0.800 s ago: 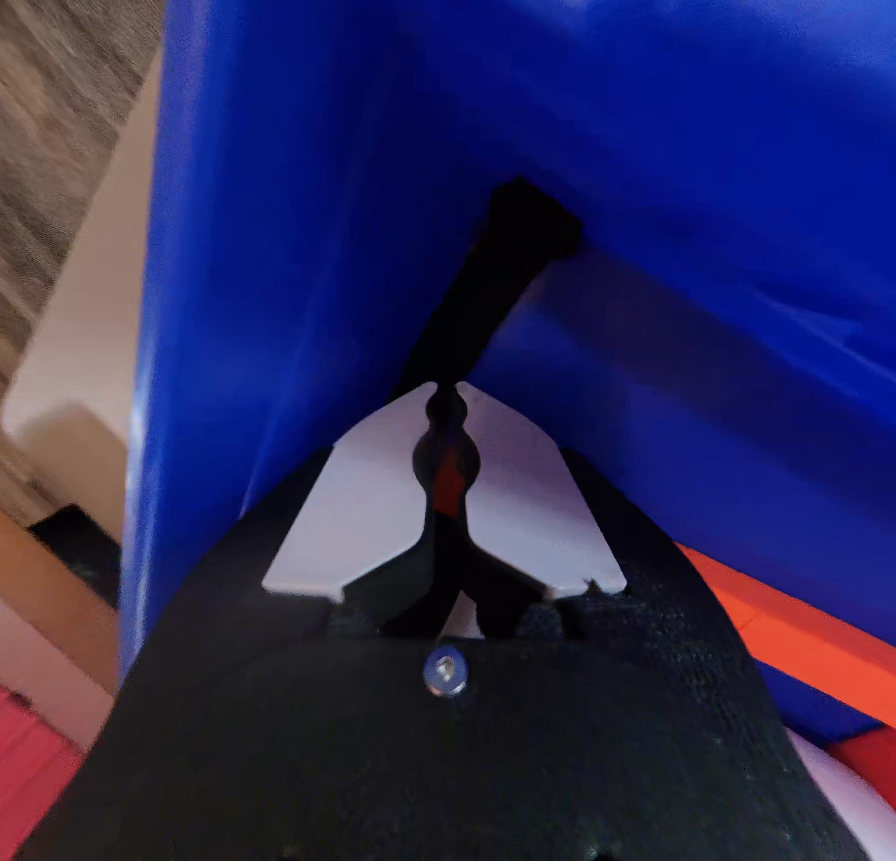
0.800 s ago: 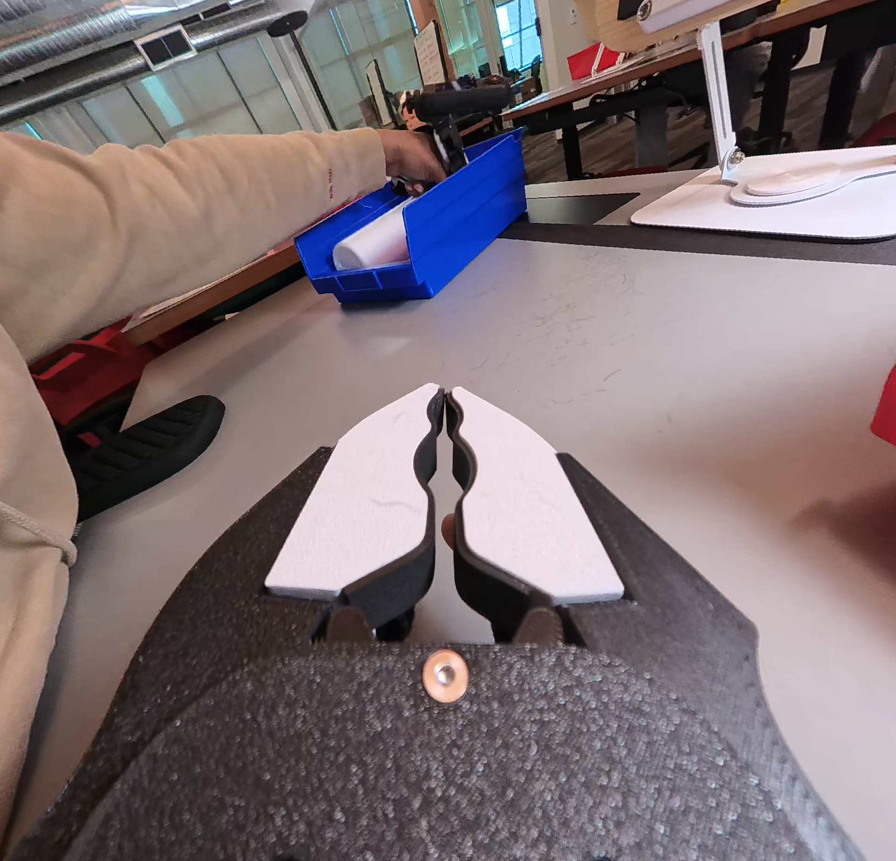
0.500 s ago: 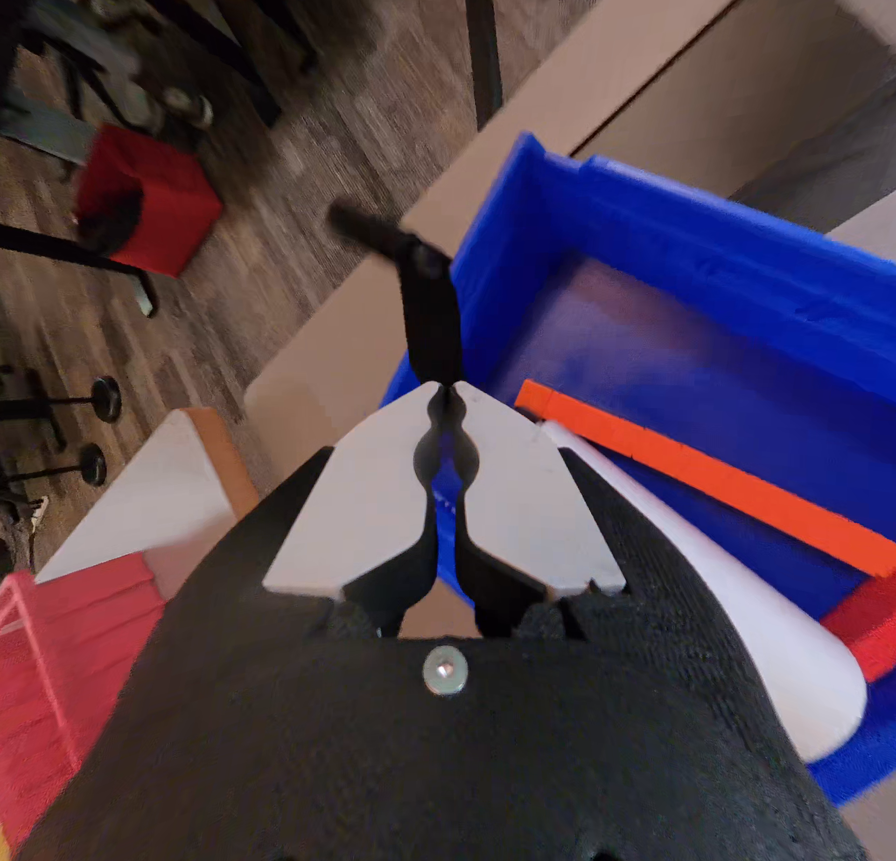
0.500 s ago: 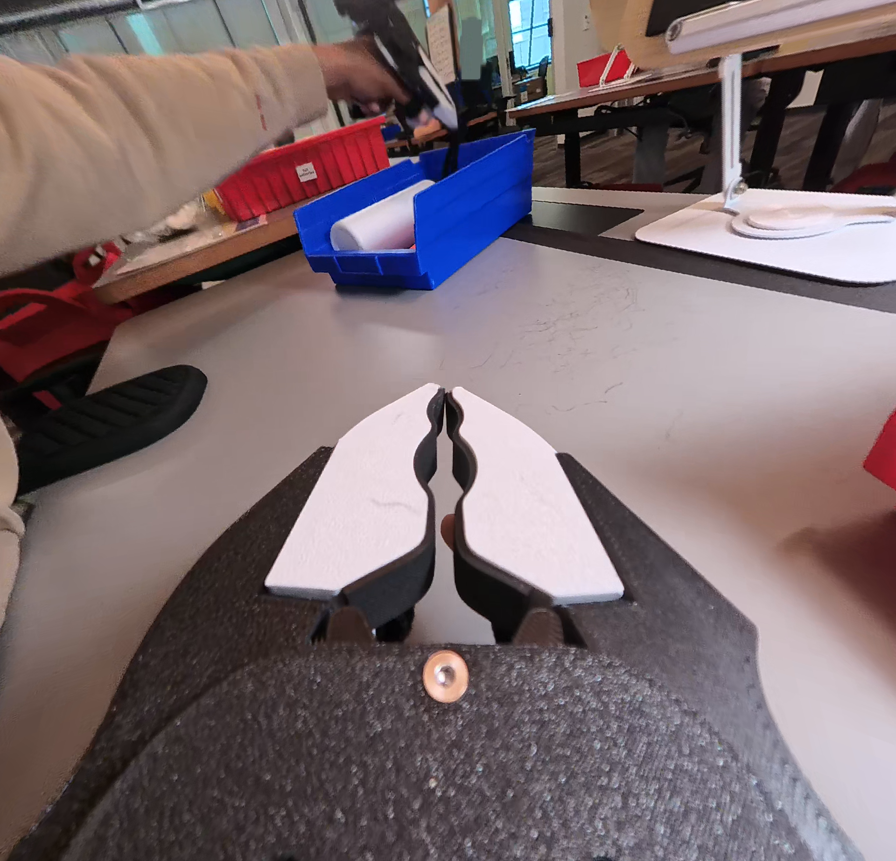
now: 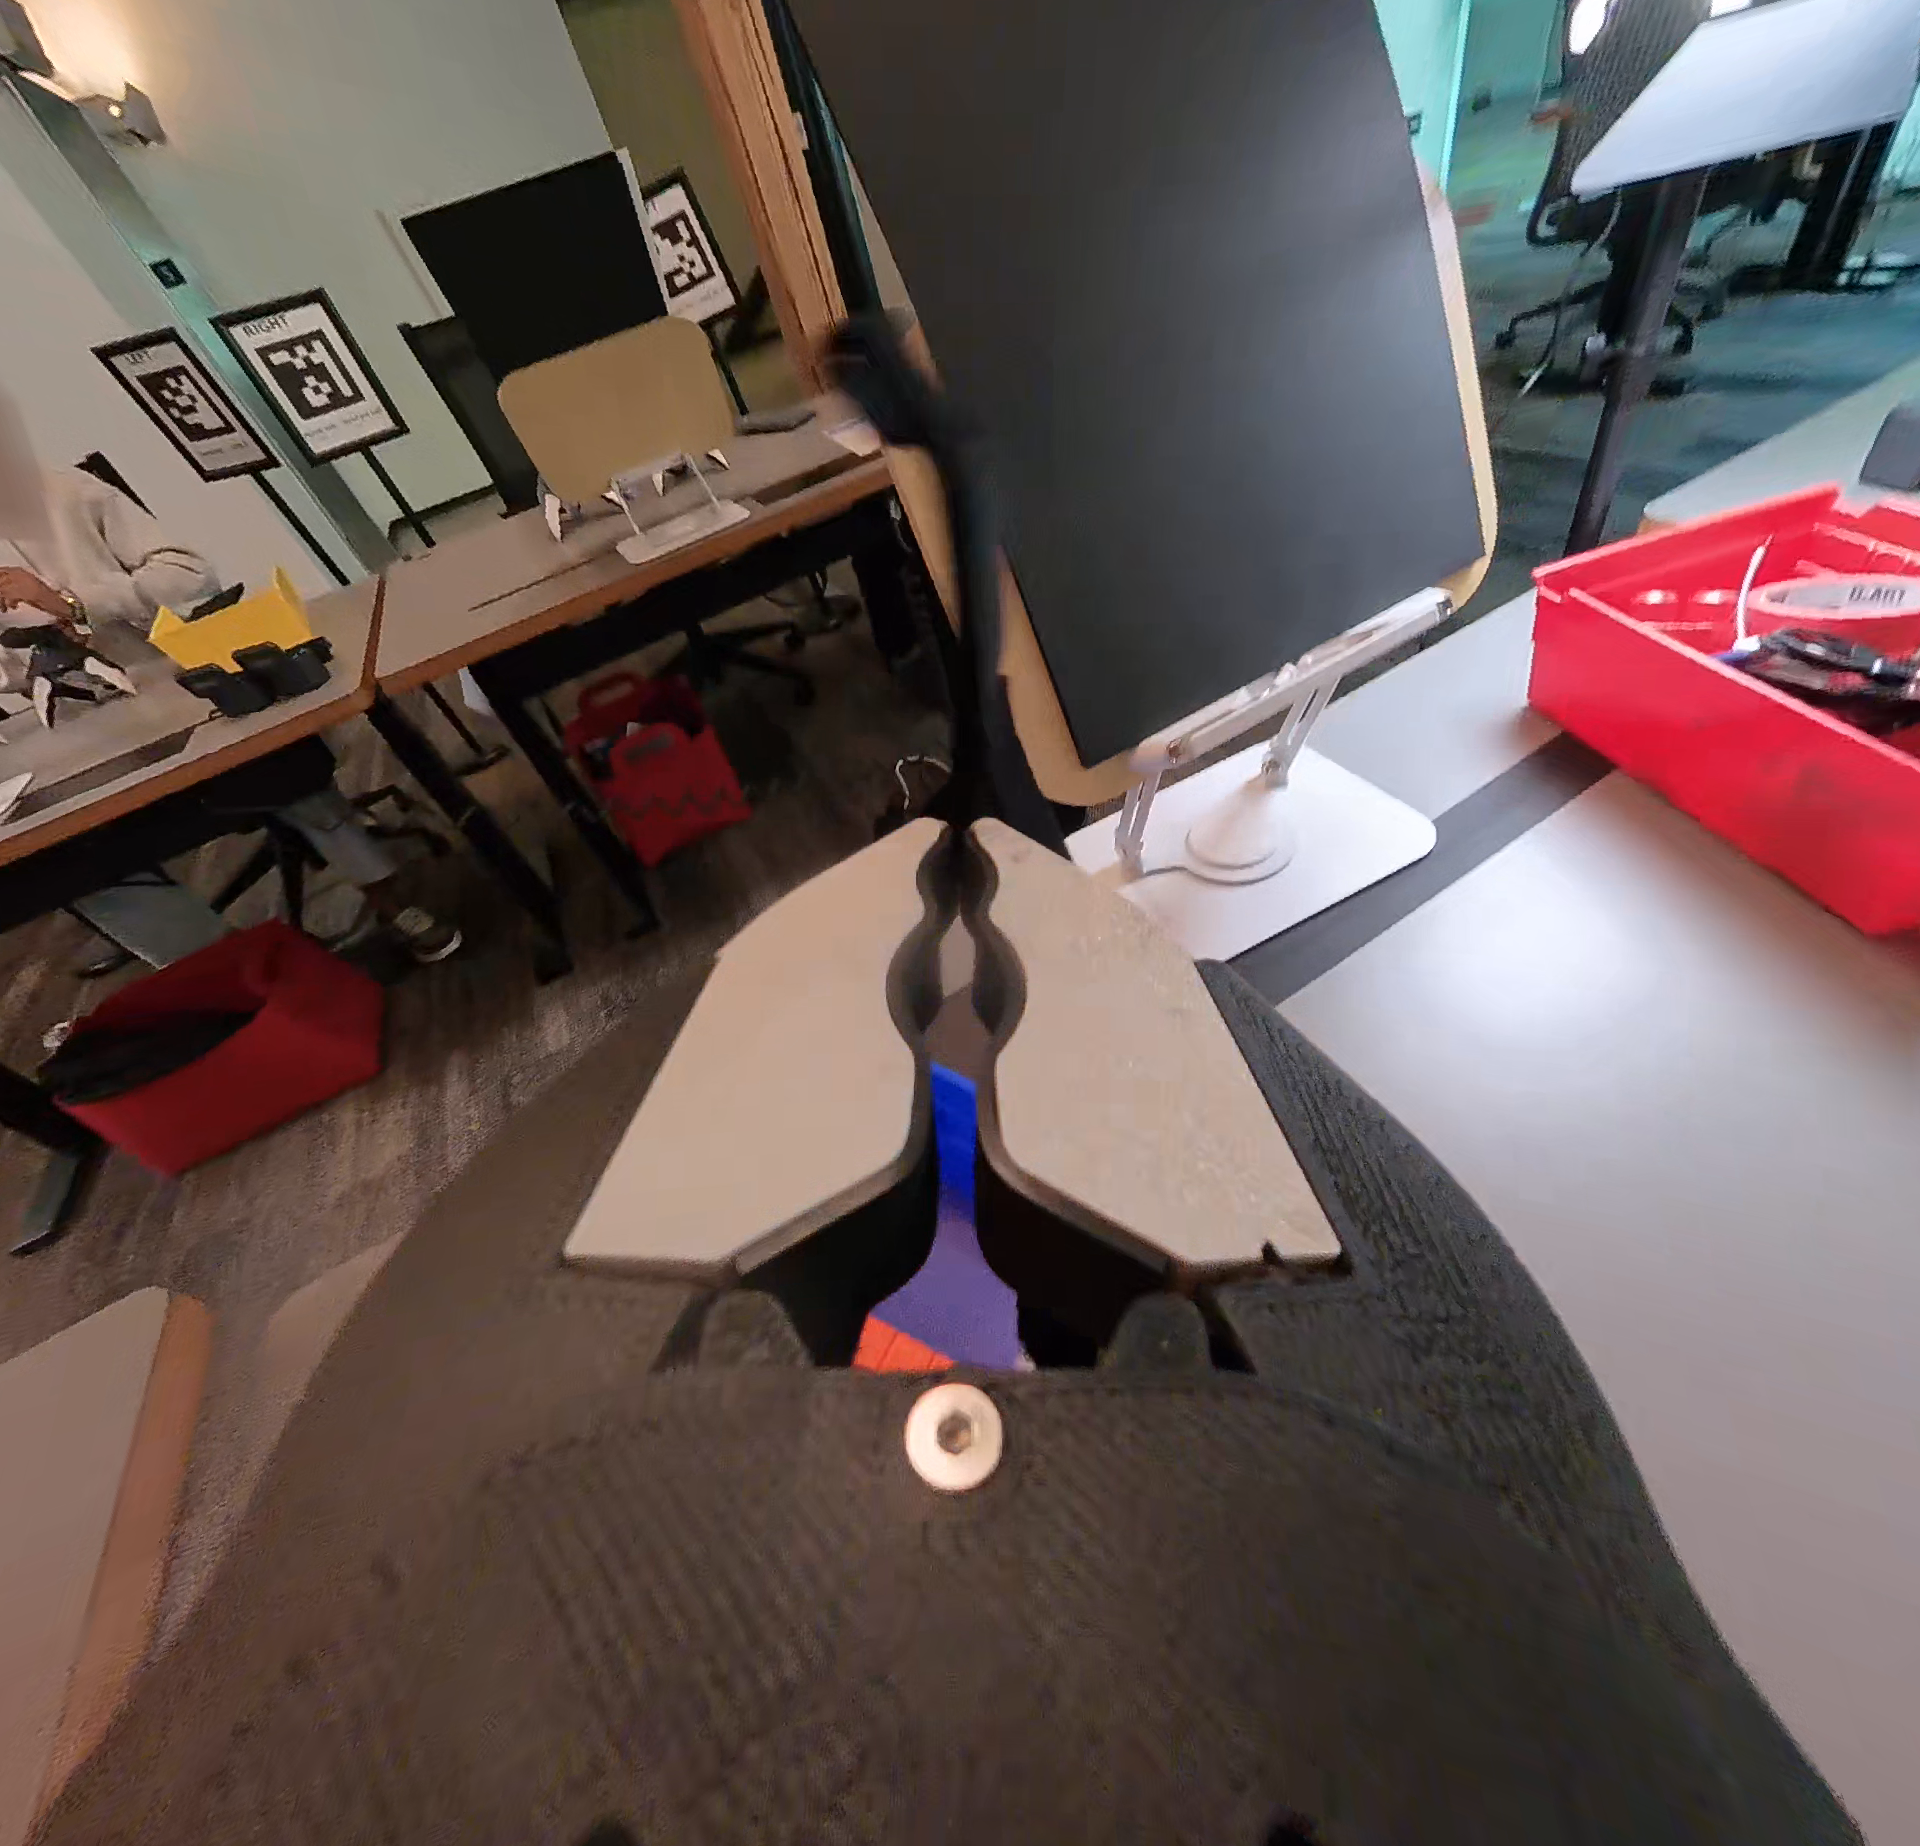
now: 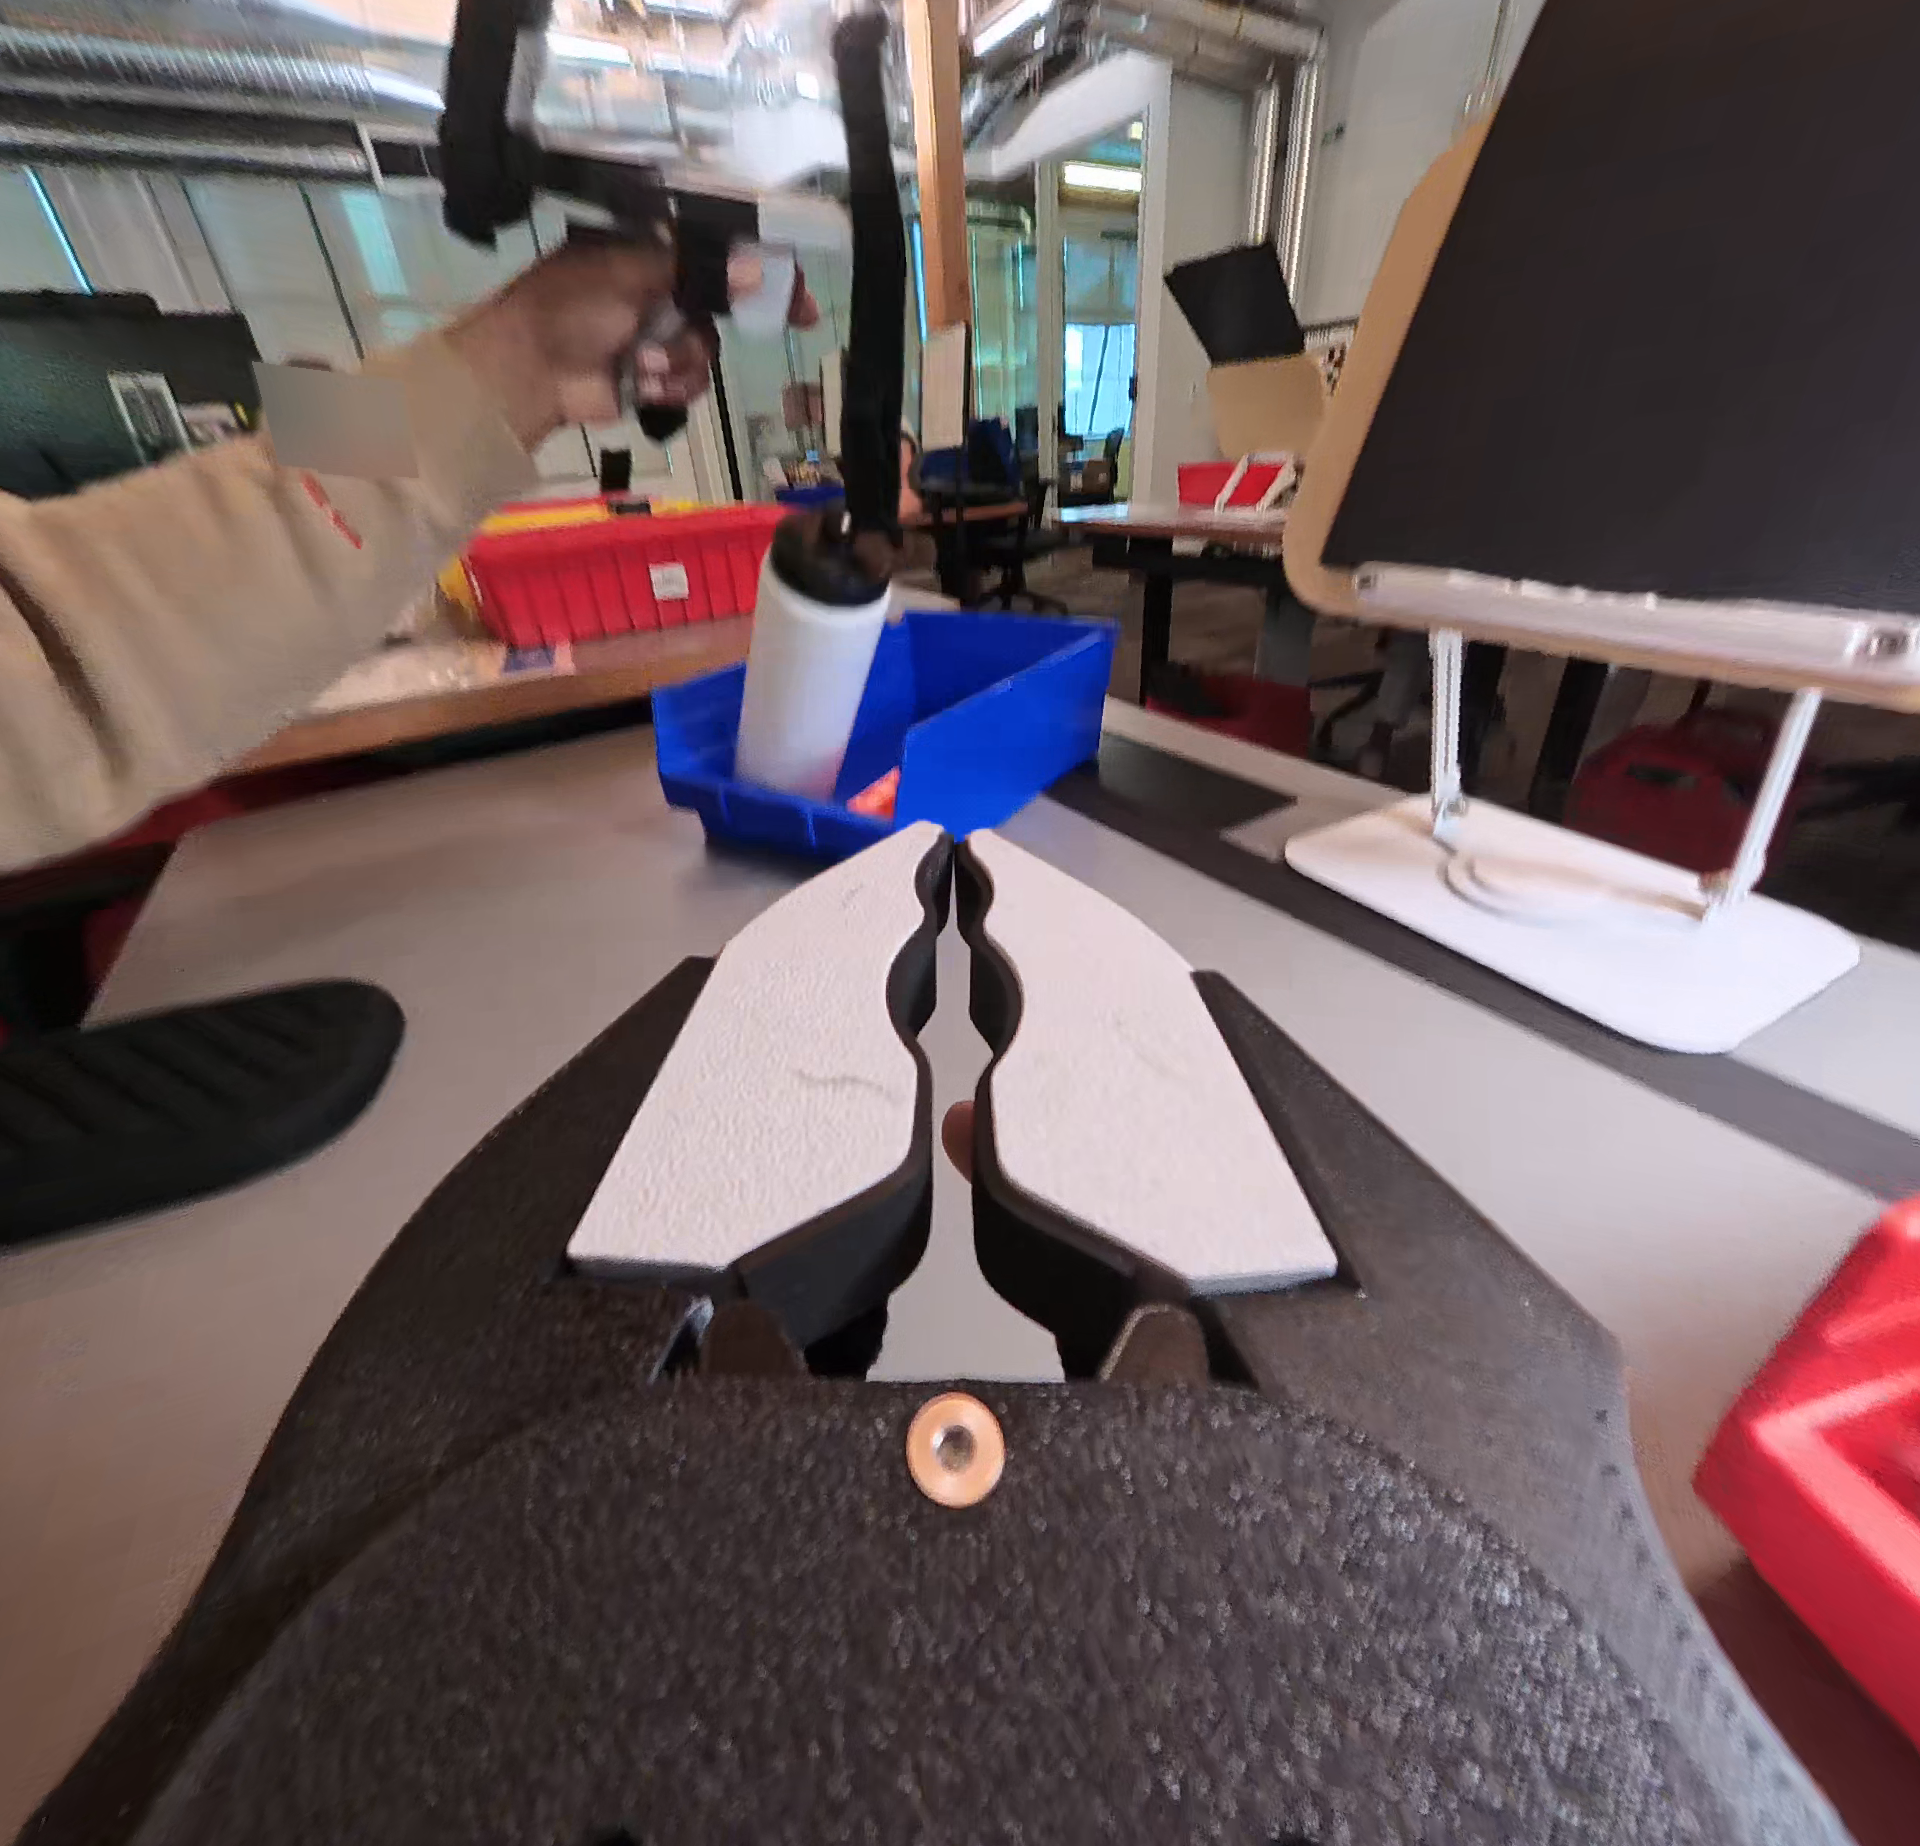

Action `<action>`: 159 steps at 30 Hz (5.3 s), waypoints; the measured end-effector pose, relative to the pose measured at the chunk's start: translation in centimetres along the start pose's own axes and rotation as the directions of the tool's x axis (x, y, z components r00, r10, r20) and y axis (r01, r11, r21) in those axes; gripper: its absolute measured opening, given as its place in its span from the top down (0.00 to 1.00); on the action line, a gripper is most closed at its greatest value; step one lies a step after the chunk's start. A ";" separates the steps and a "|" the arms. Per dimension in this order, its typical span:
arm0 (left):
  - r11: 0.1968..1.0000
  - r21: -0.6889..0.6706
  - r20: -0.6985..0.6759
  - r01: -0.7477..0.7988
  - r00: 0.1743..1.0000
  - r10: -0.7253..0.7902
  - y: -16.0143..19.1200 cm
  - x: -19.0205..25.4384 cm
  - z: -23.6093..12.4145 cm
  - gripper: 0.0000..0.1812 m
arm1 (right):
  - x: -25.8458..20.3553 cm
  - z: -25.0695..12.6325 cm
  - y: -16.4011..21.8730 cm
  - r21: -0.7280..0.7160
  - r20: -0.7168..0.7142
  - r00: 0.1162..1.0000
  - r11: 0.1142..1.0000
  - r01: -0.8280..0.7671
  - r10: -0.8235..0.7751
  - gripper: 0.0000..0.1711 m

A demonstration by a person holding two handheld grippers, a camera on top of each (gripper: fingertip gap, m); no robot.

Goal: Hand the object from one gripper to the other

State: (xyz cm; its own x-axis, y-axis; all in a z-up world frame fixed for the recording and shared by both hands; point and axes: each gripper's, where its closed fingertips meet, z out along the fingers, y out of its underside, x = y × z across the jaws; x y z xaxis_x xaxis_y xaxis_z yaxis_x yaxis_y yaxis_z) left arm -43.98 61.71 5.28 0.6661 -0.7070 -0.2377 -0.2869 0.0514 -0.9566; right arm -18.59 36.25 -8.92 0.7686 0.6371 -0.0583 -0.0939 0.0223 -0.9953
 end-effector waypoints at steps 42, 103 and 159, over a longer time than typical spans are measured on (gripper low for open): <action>0.984 -0.118 -0.550 -0.130 0.834 0.044 9.0 20.6 -5.6 0.83 | -6.2 3.3 9.4 -0.383 0.363 0.781 0.683 0.622 -0.508 0.64; 0.974 0.125 -0.776 0.191 0.631 -0.024 -0.6 33.2 -3.9 0.57 | -7.2 6.7 3.8 -0.382 0.460 0.878 0.863 0.330 -0.132 0.47; 0.962 0.060 -0.862 0.265 0.500 -0.084 2.5 31.6 -3.2 0.54 | -4.5 5.8 -5.6 -0.059 0.302 0.953 0.998 0.033 -0.014 0.51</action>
State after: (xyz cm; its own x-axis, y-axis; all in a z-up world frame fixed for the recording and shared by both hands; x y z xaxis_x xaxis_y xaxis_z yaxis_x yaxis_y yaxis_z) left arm -25.86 37.27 -4.08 -0.2360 -0.9659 0.1065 -0.0580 -0.0954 -0.9937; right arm -25.24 37.74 -2.64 0.5424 0.8399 -0.0185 -0.0311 -0.0020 -0.9995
